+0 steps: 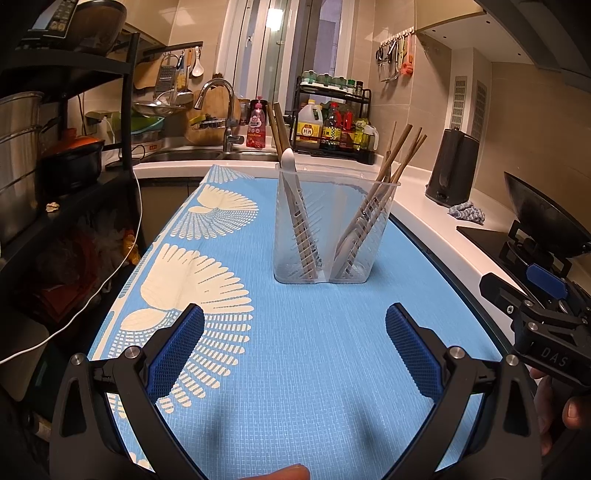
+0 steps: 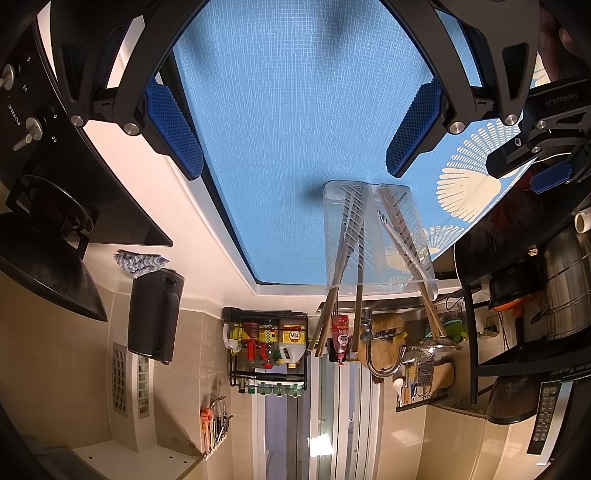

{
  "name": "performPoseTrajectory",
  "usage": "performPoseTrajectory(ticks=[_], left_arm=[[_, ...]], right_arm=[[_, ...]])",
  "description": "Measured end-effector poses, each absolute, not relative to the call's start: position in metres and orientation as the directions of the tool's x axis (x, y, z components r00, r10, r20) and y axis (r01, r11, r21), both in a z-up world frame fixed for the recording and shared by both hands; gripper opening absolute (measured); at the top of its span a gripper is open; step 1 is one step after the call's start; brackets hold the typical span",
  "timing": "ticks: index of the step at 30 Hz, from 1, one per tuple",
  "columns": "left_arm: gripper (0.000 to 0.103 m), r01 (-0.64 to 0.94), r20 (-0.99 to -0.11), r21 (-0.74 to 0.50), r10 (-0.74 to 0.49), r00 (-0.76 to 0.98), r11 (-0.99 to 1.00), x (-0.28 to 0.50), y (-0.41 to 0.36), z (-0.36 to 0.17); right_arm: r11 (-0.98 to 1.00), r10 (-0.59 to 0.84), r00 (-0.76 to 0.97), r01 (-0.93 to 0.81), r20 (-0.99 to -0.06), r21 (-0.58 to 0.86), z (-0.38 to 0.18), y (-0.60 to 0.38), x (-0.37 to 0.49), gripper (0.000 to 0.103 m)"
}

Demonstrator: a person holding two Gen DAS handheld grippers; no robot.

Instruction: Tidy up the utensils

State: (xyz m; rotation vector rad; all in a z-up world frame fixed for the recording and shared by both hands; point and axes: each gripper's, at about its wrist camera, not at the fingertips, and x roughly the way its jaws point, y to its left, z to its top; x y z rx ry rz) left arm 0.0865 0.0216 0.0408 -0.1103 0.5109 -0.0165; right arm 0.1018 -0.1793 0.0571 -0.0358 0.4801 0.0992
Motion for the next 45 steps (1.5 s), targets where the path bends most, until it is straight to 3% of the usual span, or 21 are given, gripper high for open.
performPoseTrajectory(ticks=[17,28,38,45], left_arm=[[0.096,-0.020,-0.509,-0.100,-0.034,0.860,0.995,0.092,0.025,0.031],[0.096,-0.108,-0.516,0.005,0.095,0.851,0.994,0.145,0.077,0.040],[0.096,-0.050,-0.528,-0.049,0.016,0.849,0.998,0.127,0.048,0.015],[0.096,0.001,-0.480,-0.045,-0.022,0.877,0.999,0.116,0.024,0.023]], right_arm=[[0.995,0.093,0.874,-0.103,-0.477,0.005,0.056,-0.179,0.104,0.098],[0.998,0.061,0.851,-0.055,-0.521,0.027,0.050,-0.200,0.124,0.098],[0.998,0.058,0.849,-0.054,-0.525,0.023,0.048,-0.200,0.126,0.098],[0.998,0.061,0.852,-0.056,-0.521,0.024,0.048,-0.200,0.125,0.098]])
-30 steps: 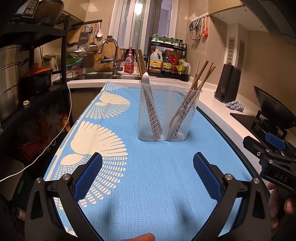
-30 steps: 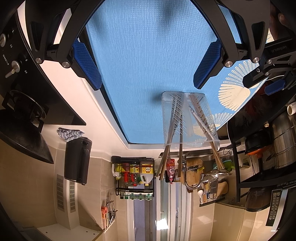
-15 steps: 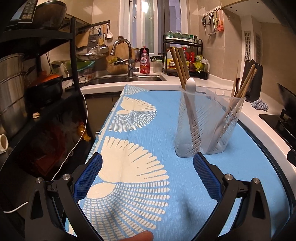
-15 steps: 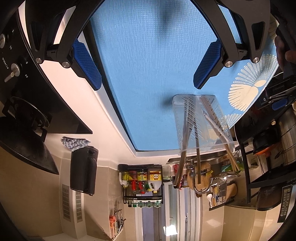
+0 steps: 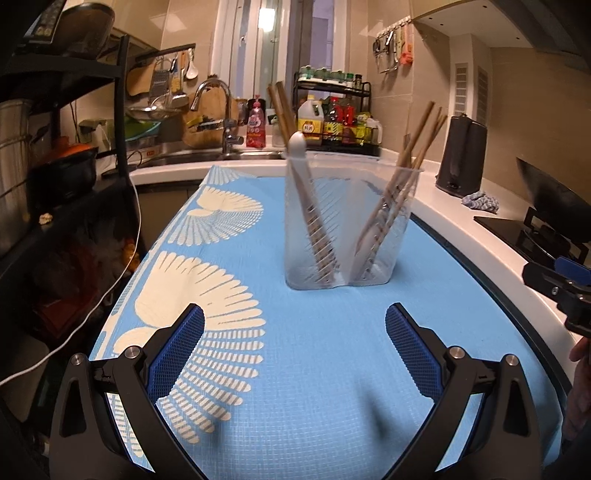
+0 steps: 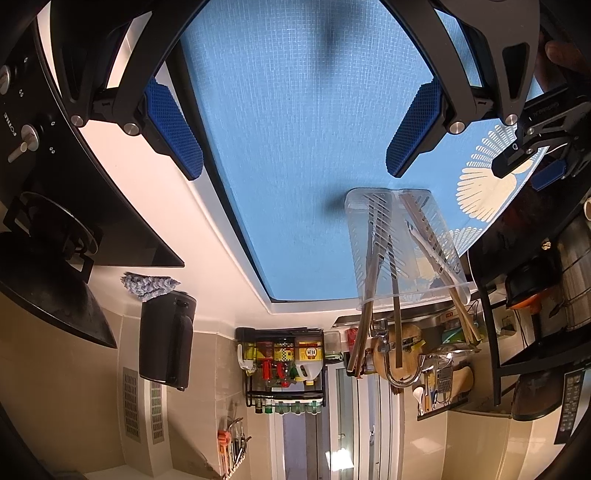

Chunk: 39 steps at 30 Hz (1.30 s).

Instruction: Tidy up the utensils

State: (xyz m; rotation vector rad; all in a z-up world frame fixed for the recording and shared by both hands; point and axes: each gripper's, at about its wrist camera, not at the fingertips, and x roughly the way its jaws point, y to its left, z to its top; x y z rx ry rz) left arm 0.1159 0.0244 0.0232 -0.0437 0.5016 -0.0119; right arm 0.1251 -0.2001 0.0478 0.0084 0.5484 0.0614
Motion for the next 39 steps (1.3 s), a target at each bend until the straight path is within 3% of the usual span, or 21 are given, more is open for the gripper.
performPoseTrajectory(ticks=[39], left_arm=[[0.096,0.009,-0.466,-0.092,-0.051,0.883,0.996,0.104,0.013,0.037]], right_arm=[[0.997,0.077,0.859,-0.076,-0.506,0.022,0.050,-0.194,0.121,0.098]])
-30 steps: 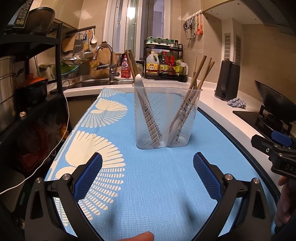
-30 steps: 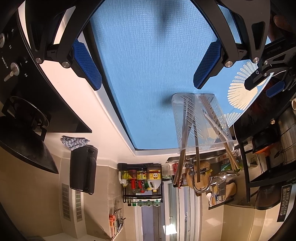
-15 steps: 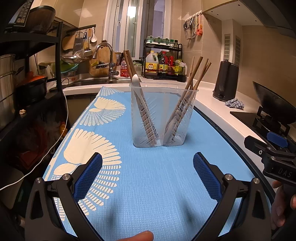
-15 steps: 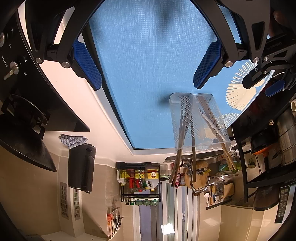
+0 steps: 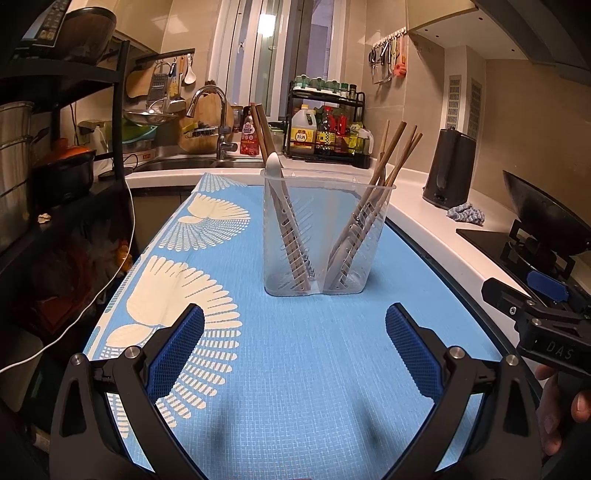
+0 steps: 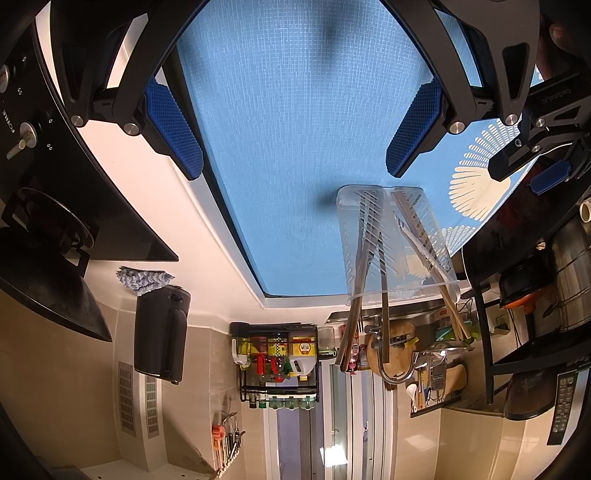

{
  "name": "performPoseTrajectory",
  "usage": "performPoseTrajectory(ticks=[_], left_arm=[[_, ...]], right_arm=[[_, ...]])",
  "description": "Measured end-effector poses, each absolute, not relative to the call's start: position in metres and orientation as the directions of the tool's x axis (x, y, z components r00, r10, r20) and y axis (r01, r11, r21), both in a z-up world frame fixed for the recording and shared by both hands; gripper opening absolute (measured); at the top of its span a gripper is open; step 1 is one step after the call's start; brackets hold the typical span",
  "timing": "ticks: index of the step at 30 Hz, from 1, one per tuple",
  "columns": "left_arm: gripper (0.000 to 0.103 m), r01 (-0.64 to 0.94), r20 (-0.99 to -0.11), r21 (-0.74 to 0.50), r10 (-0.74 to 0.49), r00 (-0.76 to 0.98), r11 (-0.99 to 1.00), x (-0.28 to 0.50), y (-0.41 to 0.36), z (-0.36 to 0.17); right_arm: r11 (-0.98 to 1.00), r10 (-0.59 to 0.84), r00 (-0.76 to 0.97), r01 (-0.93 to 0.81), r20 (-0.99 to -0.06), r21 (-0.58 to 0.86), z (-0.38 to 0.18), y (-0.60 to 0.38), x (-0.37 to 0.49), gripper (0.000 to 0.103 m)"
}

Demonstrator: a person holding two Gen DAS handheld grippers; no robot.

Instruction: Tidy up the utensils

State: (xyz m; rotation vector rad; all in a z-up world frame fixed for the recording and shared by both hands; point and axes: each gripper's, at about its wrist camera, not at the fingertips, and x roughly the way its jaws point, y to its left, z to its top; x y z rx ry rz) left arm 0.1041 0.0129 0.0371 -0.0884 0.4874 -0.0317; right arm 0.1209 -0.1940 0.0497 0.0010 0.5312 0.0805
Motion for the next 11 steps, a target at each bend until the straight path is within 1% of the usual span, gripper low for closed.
performPoseTrajectory(ticks=[11], left_arm=[[0.096,-0.001,-0.476,-0.088,-0.041,0.878,0.996,0.1066,0.0144,0.0356]], right_arm=[[0.997,0.078,0.859,-0.077,-0.507,0.022,0.0498,-0.1937,0.1209,0.098]])
